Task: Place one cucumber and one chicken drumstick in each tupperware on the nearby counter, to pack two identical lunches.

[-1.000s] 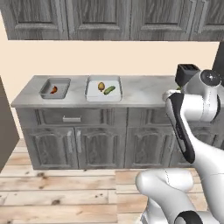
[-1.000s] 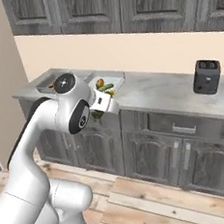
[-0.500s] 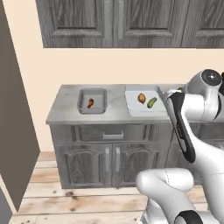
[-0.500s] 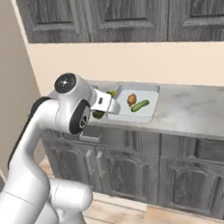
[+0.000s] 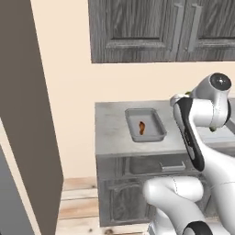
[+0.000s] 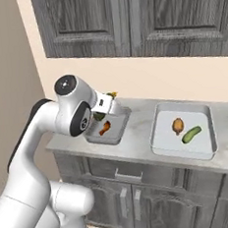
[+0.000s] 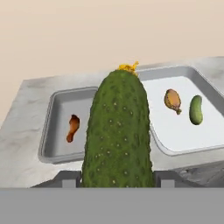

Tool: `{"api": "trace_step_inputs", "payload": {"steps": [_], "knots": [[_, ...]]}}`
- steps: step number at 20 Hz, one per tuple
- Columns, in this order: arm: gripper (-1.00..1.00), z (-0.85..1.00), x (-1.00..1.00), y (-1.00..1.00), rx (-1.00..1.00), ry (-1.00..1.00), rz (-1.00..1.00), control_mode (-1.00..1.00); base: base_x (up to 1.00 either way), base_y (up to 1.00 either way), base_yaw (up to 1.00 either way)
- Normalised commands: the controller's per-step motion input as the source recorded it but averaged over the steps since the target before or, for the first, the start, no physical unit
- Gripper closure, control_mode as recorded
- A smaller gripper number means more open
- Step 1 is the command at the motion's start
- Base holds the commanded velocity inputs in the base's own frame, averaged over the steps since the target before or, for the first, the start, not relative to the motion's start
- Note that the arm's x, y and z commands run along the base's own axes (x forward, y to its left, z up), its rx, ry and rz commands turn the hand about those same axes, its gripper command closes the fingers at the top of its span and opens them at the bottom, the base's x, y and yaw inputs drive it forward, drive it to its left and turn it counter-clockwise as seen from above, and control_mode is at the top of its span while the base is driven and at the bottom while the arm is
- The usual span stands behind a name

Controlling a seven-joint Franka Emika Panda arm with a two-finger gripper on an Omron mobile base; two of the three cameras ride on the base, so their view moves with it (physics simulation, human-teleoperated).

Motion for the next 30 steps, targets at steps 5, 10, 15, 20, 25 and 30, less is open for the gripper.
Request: {"api": "trace_step_inputs", "payload": {"steps": [5, 10, 15, 20, 25, 30], "knots": [[1.00, 0.00, 0.00, 0.00, 0.00, 0.00, 0.00, 1.00, 0.52, 0.73, -0.20], [1.00, 0.00, 0.00, 0.00, 0.00, 0.00, 0.00, 1.00, 0.38, 0.00, -0.01], [1.00, -0.30, 0.54, -0.25, 0.03, 0.23, -0.01, -1.00, 0.21, -0.05, 0.00], [1.00, -0.64, 0.93, -0.02, 0.01, 0.41, 0.00, -1.00, 0.00, 0.00, 0.00], [1.00, -0.81, 0.44, -0.10, 0.03, 0.20, 0.00, -1.00, 0.00, 0.00, 0.00], [1.00, -0.81, 0.20, -0.48, 0.16, -0.01, 0.00, -1.00, 0.00, 0.00, 0.00]]}}
